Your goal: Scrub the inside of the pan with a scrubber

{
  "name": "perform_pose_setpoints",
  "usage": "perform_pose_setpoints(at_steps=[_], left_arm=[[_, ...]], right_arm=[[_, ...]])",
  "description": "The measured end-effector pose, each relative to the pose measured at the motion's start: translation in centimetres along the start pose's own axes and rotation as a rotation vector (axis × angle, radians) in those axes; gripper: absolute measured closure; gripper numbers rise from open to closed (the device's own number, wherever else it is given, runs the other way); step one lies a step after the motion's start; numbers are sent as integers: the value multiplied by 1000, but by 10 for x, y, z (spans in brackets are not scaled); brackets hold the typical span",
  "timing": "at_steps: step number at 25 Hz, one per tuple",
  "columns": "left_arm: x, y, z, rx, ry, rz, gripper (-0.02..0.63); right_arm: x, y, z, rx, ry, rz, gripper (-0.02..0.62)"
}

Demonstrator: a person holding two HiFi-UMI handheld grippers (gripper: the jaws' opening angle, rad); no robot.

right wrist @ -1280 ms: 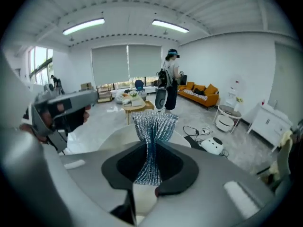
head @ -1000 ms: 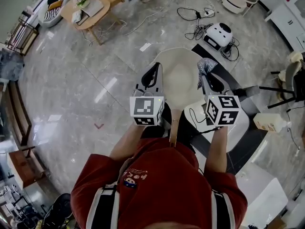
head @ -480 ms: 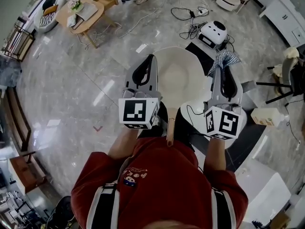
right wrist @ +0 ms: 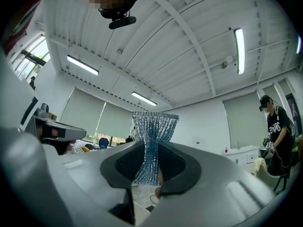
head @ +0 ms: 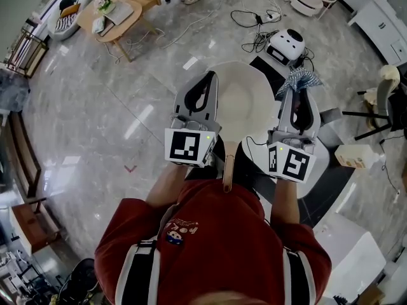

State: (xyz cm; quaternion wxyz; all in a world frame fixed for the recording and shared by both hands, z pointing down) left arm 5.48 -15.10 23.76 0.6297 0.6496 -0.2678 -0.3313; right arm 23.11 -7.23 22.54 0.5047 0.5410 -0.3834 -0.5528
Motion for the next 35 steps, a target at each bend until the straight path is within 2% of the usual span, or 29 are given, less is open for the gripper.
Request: perform_pose_setpoints(at_steps=[12,35], left_arm=[[0,-3,4,12,-13,-20,601],[3,5,-2,6,-13,-2,601]], right_arm=[[2,0,3,-10,6,3,492],[3,9,-3,-18,10,32,492]])
Point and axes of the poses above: the fingertips, and each gripper's own axes: x forward along the fingers, z to its left, y out of its underside, the point moved 1 cm from there along -x, backward along the fingers, and after that the axes turned 3 degrees about -y, right-handed, at the moved point
